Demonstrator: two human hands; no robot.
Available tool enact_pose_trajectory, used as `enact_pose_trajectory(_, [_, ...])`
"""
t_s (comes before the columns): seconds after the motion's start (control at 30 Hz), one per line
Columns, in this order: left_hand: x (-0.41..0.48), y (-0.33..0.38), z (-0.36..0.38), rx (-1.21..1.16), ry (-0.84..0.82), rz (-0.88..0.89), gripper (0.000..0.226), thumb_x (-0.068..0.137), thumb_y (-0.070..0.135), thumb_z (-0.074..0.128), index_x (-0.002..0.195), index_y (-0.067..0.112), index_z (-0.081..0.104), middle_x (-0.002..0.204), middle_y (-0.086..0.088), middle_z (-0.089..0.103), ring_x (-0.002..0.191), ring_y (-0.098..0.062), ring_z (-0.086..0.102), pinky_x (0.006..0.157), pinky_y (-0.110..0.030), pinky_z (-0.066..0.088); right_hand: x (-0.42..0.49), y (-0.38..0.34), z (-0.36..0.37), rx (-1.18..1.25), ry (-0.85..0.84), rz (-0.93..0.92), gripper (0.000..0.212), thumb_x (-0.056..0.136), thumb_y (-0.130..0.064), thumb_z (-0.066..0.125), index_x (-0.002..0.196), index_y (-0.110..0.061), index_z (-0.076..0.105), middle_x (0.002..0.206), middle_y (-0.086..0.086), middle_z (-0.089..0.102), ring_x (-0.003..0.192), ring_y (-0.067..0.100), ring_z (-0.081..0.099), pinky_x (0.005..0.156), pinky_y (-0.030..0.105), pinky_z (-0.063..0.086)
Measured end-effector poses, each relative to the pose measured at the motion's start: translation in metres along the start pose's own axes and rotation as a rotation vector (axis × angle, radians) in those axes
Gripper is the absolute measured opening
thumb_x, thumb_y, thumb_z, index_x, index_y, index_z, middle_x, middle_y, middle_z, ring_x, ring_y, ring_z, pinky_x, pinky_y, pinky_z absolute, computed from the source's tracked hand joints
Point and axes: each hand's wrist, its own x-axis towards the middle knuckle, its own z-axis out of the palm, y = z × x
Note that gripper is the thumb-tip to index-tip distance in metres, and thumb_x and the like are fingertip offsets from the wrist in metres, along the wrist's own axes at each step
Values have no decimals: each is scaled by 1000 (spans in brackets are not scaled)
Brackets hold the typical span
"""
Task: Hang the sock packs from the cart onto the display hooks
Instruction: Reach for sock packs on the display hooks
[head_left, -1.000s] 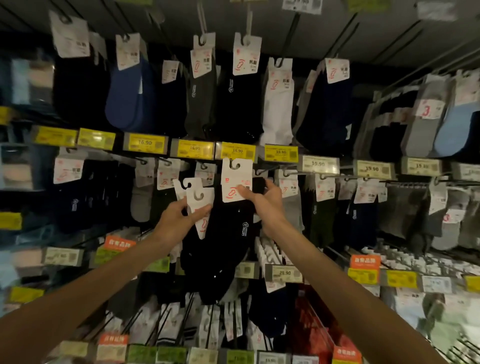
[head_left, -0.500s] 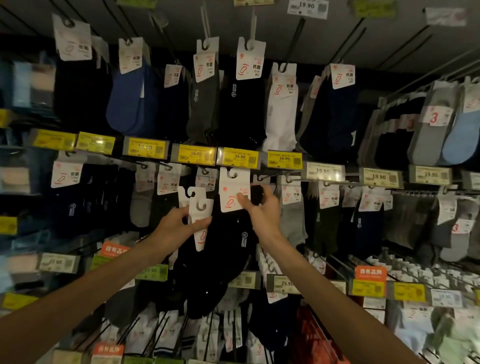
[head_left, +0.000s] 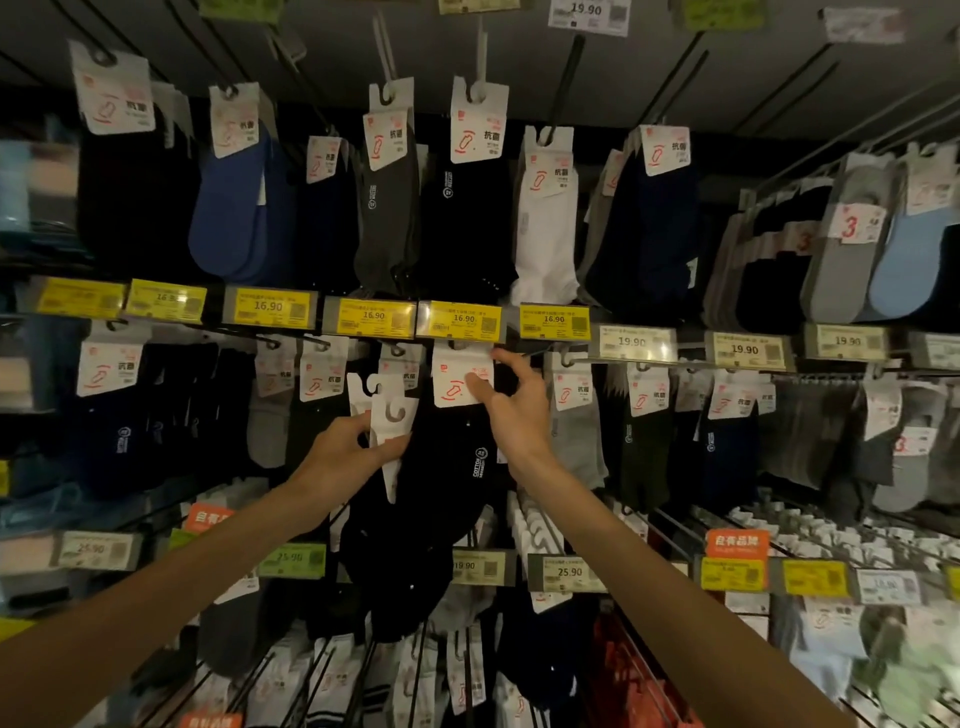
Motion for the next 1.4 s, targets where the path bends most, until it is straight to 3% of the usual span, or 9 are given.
enact_pose_trajectory(0.27, [5,-1,-4,4,29,-24,19,84,26,72,101,34,71,108,14,73,111,-14,64,103,-34,45,8,9,9,-30,0,54,39,93,-14,63,131,-14,56,118,-6,49,115,15,55,98,28,49])
enact_pose_trajectory(0.4, [8,-3,-15,89,103,-79,23,89,24,70,112,25,68,121,1,68,115,-21,61,107,-43,45,29,25,17,-135,-12,56,31,95,-15,60,126,-17,56,114,4,61,89,12,61,73,21,54])
enact_pose_trajectory(0.47, [10,-2,-19,113,157,-92,26,90,24,70,116,21,67,122,-1,67,114,-24,61,106,-46,46,42,34,20,-218,-19,56,32,96,-14,57,128,-16,54,114,6,61,83,11,58,76,28,53])
enact_pose_trajectory(0.7, [6,5,-26,76,195,-59,20,88,20,72,108,20,71,113,3,70,105,-18,65,98,-40,52,91,89,31,-423,-101,96,51,95,-2,48,143,-21,48,139,12,52,102,28,62,83,30,54])
enact_pose_trajectory(0.83, [3,17,-31,-61,170,-102,17,90,11,68,105,18,68,102,5,70,89,-9,66,67,-18,56,131,129,45,-527,-297,229,62,93,-2,51,149,-24,37,153,16,35,131,31,44,103,37,46])
enact_pose_trajectory(1.03, [-6,22,-49,-114,135,-197,19,89,20,70,108,17,72,102,0,76,98,-19,70,87,-37,55,128,104,37,-770,-478,400,74,99,-22,52,157,-18,7,162,11,14,147,33,17,121,41,14])
enact_pose_trajectory(1.17, [-14,22,-53,-123,92,-188,21,89,20,69,110,15,72,101,2,76,97,-15,70,78,-28,54,103,108,24,-863,-433,400,60,99,-30,52,153,-25,27,162,14,3,147,37,8,114,34,21])
enact_pose_trajectory(1.3, [-19,16,-51,-108,69,-178,23,88,21,70,110,15,72,102,2,76,98,-15,70,74,-24,52,35,93,22,-444,-381,133,25,99,-28,54,119,-15,63,128,11,58,124,25,53,89,17,39])
enact_pose_trajectory(1.4, [-21,12,-39,-93,78,-150,26,85,20,73,110,17,72,106,0,75,98,-15,70,80,-27,55,-13,61,13,-143,-560,159,24,102,-35,47,109,-23,66,109,12,67,102,19,65,84,25,51])
